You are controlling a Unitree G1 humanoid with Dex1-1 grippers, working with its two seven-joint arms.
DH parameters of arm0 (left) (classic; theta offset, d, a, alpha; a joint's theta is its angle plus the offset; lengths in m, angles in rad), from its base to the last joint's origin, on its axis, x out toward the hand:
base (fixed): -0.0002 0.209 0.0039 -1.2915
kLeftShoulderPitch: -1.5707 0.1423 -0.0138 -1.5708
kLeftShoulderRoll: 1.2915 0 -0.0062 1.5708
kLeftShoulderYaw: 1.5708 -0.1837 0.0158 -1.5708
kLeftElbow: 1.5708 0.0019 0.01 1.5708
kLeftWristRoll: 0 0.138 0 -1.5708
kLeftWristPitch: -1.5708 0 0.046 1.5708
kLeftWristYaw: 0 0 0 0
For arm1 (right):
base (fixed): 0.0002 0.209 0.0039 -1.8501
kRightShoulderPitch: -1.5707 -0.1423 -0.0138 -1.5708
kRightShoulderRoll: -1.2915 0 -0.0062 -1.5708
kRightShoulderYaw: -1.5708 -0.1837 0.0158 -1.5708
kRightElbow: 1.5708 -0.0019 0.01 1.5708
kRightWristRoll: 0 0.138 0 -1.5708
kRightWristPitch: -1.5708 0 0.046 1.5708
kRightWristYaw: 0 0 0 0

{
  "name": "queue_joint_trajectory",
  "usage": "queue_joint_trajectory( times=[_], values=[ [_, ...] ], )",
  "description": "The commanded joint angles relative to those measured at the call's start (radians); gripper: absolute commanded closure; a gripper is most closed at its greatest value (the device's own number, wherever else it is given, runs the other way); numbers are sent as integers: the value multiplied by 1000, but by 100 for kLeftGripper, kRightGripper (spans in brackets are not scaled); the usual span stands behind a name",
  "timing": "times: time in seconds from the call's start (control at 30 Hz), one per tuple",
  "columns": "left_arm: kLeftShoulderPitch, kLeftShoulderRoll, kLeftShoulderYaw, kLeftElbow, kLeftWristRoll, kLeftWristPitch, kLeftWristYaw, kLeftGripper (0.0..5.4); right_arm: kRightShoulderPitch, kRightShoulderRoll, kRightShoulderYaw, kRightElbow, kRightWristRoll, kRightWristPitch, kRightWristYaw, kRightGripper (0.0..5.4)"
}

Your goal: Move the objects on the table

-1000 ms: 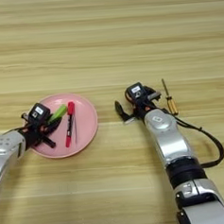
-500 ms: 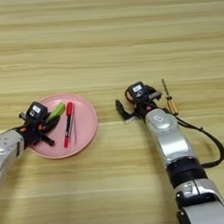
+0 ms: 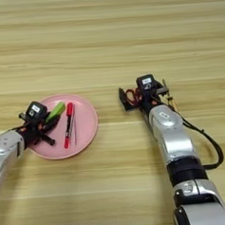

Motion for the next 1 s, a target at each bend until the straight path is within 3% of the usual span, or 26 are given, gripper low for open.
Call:
queue_joint_trajectory(
  times=[0.03,0.67,1.0],
  values=[
    [-8,-4,35,2,-24,-7,17,470,-15,-3,-8,-2,5,3,-4,0],
    [-3,-3,121,-66,-62,3,69,470,-21,-5,-22,22,3,-8,-5,0],
    [8,36,195,-80,-73,6,105,470,-21,-6,-22,24,1,-7,-4,0]
  ],
)
